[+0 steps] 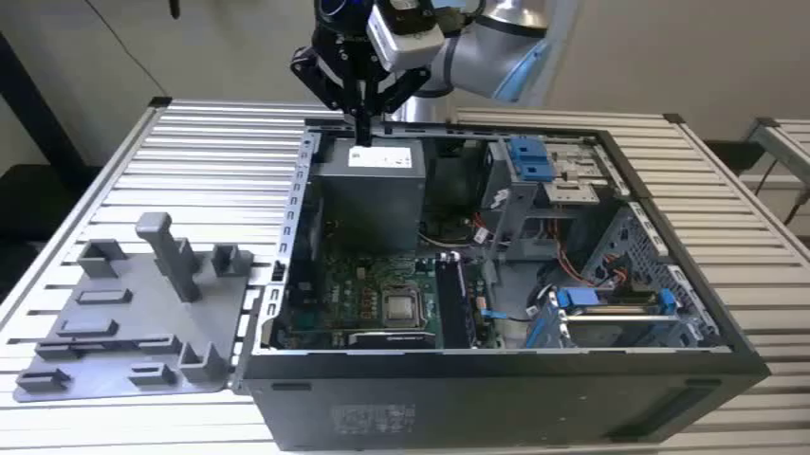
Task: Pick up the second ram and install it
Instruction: 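Reach for the second ram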
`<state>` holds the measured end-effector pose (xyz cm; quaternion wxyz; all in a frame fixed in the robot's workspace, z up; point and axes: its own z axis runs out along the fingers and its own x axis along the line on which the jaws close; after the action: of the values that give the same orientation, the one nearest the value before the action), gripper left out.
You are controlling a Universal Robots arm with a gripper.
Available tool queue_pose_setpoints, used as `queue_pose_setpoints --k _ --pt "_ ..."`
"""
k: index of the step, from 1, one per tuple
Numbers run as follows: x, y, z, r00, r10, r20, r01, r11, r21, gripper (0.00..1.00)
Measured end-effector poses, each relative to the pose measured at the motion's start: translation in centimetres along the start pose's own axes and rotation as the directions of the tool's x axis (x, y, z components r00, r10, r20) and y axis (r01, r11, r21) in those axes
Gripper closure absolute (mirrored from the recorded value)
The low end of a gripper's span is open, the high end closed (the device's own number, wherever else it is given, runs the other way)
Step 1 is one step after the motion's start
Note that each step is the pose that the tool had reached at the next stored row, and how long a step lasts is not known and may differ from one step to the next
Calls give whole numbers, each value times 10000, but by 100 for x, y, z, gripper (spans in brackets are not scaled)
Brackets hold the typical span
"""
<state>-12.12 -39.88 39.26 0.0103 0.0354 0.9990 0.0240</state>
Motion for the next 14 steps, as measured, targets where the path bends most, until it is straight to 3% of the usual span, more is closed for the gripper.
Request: queue_pose_setpoints --k 14 --pt "48 -1 4 10000 0 -3 0 10000 0 89"
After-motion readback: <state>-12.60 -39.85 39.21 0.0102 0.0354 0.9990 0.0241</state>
